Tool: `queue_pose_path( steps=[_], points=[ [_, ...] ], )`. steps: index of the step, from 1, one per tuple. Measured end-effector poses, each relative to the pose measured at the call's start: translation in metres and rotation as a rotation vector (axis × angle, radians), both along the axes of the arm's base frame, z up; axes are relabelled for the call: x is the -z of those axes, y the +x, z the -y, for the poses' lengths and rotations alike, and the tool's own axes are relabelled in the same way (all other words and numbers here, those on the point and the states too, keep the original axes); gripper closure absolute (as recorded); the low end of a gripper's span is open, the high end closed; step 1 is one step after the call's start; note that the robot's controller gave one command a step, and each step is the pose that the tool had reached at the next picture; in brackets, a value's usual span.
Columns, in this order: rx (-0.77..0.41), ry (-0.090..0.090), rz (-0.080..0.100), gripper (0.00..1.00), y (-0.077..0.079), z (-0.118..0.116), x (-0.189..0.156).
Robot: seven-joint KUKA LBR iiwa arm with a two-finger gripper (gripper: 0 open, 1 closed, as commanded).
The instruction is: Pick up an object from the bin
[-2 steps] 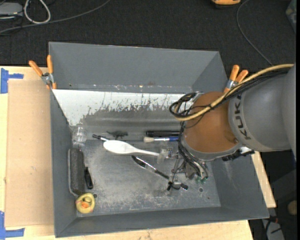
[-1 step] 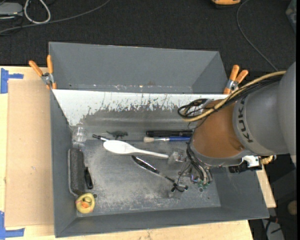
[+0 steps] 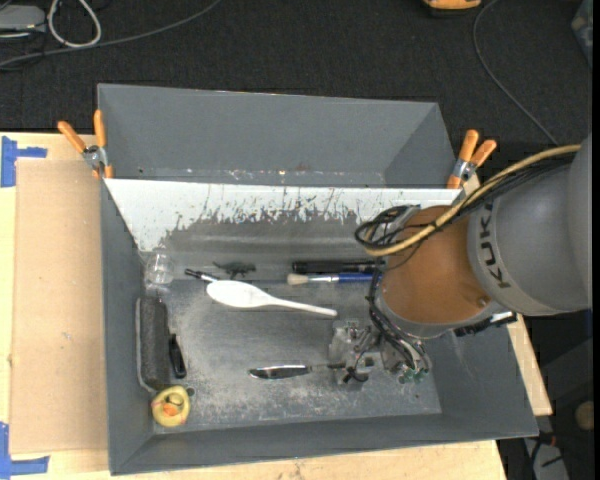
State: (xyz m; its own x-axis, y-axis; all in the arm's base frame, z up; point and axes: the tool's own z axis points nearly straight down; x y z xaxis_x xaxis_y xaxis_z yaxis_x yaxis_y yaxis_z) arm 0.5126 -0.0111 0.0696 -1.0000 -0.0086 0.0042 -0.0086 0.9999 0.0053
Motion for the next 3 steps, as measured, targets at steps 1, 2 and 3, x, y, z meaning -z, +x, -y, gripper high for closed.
queue_pose_path(
  steps=[1,2,3],
  points=[
    [0.000,0.000,0.000,1.00,0.000,0.000,0.000],
    [-0.001,0.001,-0.010,1.00,-0.003,0.000,-0.037],
    [-0.001,0.000,0.002,1.00,0.000,0.000,-0.074]
  ],
)
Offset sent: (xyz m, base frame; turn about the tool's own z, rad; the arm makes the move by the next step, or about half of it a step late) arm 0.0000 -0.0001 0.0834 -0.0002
